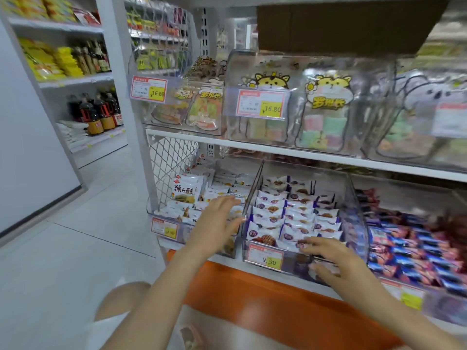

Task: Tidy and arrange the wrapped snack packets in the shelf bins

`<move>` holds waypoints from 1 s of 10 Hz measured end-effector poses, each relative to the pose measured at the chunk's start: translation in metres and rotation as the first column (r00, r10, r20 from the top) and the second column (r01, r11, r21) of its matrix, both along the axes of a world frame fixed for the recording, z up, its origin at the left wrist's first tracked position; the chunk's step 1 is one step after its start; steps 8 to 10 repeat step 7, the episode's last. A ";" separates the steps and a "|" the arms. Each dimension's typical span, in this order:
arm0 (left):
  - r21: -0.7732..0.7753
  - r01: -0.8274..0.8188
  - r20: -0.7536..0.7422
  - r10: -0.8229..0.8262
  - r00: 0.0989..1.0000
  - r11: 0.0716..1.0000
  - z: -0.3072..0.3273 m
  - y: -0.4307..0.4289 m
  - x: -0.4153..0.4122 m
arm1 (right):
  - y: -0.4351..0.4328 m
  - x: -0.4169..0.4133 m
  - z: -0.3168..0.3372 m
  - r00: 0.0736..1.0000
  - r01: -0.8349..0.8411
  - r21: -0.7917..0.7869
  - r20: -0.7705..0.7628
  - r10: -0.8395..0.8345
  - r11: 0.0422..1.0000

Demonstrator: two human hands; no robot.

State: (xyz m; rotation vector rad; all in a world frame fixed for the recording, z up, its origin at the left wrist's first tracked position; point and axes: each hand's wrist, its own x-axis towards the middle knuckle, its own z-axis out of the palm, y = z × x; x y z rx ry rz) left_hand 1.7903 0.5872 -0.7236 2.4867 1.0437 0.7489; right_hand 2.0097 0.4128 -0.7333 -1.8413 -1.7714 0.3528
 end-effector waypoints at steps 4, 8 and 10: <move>-0.022 0.131 -0.343 -0.131 0.930 0.991 -0.008 -0.065 0.074 | -0.056 -0.001 -0.006 0.997 0.066 -0.010 -0.031 -0.067 0.998; -0.008 0.254 0.423 -0.227 0.877 0.967 0.035 -0.194 0.029 | -0.126 -0.029 0.009 0.948 0.119 0.267 -0.318 -0.029 0.956; -0.008 0.254 0.423 -0.227 0.877 0.967 0.035 -0.194 0.029 | -0.126 -0.029 0.009 0.948 0.119 0.267 -0.318 -0.029 0.956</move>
